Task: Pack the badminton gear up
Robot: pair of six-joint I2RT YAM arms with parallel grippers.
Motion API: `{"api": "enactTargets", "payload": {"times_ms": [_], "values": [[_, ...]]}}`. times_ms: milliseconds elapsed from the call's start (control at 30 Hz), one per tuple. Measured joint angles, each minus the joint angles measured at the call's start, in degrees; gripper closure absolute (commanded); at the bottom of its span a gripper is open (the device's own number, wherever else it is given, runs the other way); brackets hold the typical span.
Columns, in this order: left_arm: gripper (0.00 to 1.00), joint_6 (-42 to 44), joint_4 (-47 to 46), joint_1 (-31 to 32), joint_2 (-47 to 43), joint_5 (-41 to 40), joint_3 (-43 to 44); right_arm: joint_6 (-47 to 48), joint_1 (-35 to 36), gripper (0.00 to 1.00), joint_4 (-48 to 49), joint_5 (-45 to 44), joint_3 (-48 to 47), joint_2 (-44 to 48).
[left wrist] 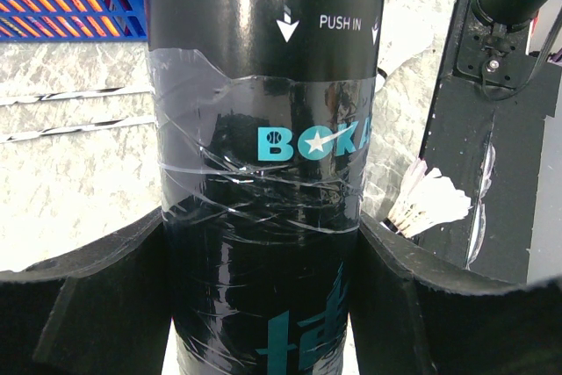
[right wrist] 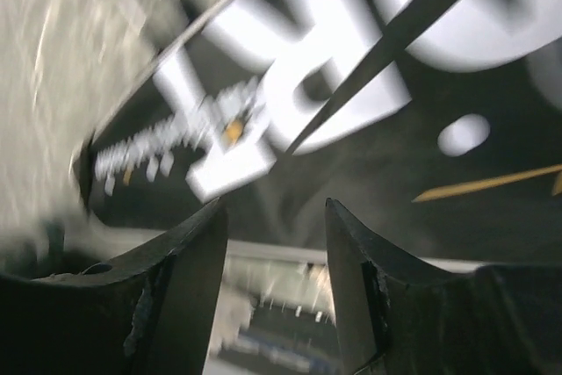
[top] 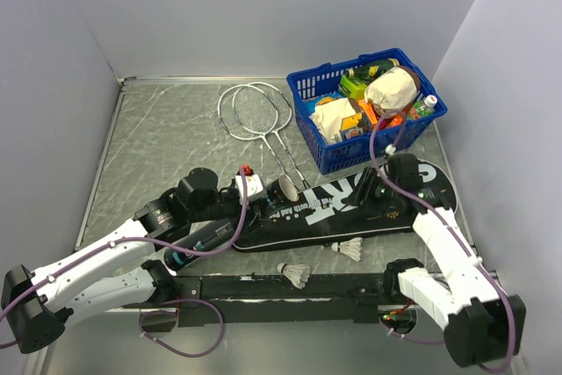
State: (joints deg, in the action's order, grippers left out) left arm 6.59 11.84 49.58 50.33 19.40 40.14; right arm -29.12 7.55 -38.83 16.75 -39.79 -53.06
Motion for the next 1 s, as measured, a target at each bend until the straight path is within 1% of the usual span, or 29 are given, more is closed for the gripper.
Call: {"api": "enactTargets", "payload": {"times_ms": [100, 167, 300, 400, 700, 1000], "values": [[0.99, 0.0, 0.0, 0.0, 0.0, -0.2, 0.0, -1.1, 4.7, 0.44, -2.9, 1.5, 1.4, 4.2], [0.99, 0.0, 0.0, 0.0, 0.0, -0.3, 0.0, -2.2, 6.6, 0.43, -5.0, 1.6, 2.3, 6.7], [0.99, 0.0, 0.0, 0.0, 0.0, -0.3, 0.0, -4.3, 7.7, 0.42, -10.2, -0.9, 3.5, 11.7], [0.99, 0.0, 0.0, 0.0, 0.0, -0.3, 0.0, -5.4, 7.8, 0.42, -13.6, -3.4, 3.5, 13.7], [0.99, -0.2, 0.0, 0.0, 0.0, -0.3, 0.0, -8.2, 9.2, 0.42, -18.9, -8.2, 4.0, 15.0], [0.99, -0.2, 0.0, 0.0, 0.0, -0.3, 0.0, -11.5, 10.2, 0.42, -19.9, -8.5, 8.7, 15.7]]}}
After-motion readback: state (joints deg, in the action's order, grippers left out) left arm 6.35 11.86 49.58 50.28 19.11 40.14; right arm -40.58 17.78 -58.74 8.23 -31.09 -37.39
